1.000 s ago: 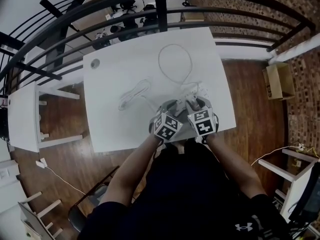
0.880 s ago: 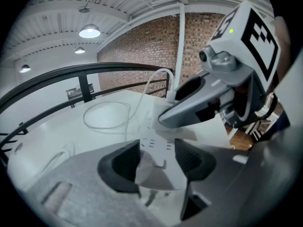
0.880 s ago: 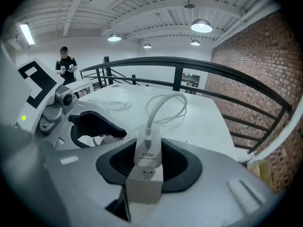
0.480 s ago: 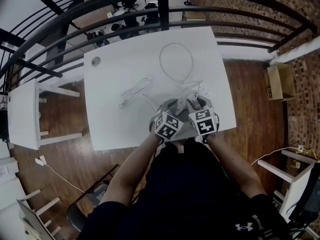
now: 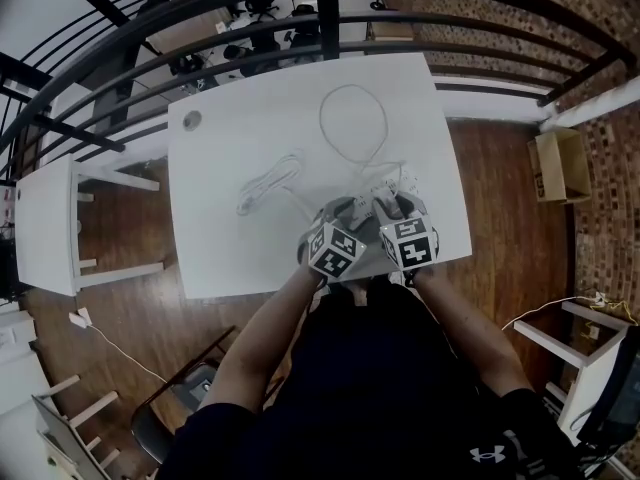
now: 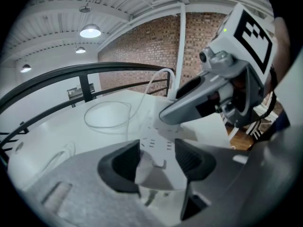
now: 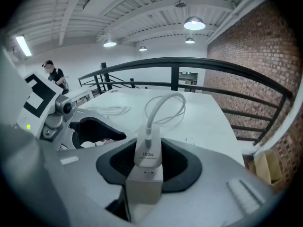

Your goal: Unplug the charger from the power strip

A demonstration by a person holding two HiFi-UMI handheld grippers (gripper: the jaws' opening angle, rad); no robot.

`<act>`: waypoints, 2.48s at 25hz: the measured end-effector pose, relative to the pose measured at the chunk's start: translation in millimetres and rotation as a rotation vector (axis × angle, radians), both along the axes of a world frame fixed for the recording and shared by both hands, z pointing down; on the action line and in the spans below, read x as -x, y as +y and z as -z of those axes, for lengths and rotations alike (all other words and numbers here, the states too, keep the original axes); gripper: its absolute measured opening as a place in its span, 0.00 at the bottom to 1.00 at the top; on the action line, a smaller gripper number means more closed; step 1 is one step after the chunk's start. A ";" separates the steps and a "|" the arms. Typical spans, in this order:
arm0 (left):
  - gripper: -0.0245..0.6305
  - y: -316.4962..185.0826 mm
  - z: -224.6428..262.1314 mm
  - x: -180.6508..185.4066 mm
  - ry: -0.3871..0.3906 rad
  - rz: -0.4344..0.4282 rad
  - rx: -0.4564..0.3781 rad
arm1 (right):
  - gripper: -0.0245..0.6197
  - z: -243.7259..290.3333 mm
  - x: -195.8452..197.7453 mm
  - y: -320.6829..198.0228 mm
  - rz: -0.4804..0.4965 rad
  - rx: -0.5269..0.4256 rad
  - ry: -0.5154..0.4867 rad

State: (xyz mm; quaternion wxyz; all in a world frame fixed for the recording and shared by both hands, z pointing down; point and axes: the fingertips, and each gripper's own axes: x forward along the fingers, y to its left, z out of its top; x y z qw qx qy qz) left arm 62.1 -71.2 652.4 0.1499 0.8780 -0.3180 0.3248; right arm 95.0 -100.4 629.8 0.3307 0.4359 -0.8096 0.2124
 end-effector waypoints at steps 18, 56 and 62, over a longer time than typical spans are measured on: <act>0.36 6.9 32.6 -7.5 0.034 0.049 -0.044 | 0.26 39.8 -1.5 2.8 -0.012 -0.017 -0.128; 0.31 61.3 90.9 33.8 0.348 0.310 0.128 | 0.26 -8.4 -123.7 55.5 -0.393 0.428 -0.581; 0.31 59.4 91.2 33.9 0.343 0.310 0.127 | 0.26 -15.0 -121.6 57.5 -0.394 0.431 -0.565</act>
